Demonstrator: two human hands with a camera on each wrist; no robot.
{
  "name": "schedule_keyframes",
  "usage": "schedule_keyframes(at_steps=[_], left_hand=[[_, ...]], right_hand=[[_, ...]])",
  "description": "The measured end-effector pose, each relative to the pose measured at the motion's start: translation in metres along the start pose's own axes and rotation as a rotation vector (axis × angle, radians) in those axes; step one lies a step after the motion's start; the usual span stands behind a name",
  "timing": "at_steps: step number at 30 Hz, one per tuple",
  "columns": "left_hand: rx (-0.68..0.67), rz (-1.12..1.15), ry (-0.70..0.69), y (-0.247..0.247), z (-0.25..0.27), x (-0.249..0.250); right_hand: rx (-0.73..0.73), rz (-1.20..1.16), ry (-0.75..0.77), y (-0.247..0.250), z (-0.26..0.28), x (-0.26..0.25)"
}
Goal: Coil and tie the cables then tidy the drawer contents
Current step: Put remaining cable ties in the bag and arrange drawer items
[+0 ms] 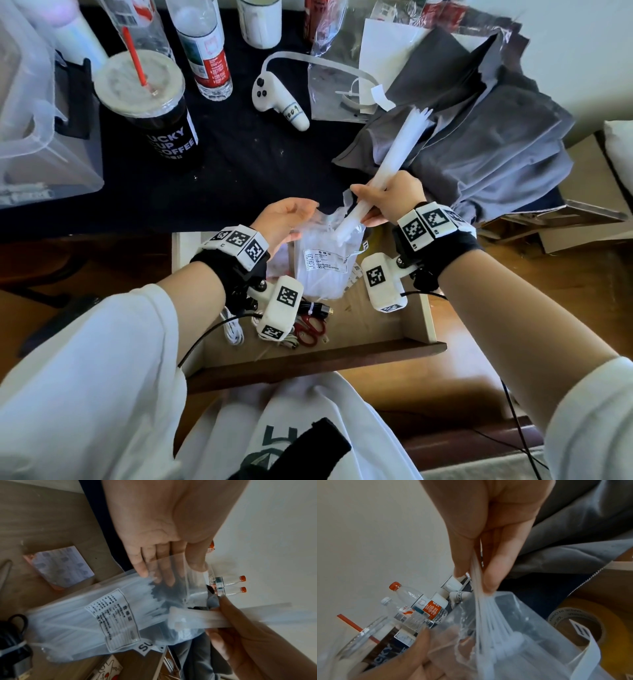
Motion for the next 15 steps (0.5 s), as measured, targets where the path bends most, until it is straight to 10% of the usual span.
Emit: schedule_keyframes(at_steps=[15], left_hand=[[0.294,-0.093,0.325,-0.019,-0.001,-0.018]], right_hand=[[-0.036,-0.068,-0.038,-0.006,0.008,0.007]])
Point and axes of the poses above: each hand's wrist, its own z-axis away from the middle knuckle, its own y-axis out of the back of the hand, x = y × z, the point moved 3 cm from there along -z, towards the middle knuckle, and after that the axes turned 9 degrees about -x, right-handed, at the moved point
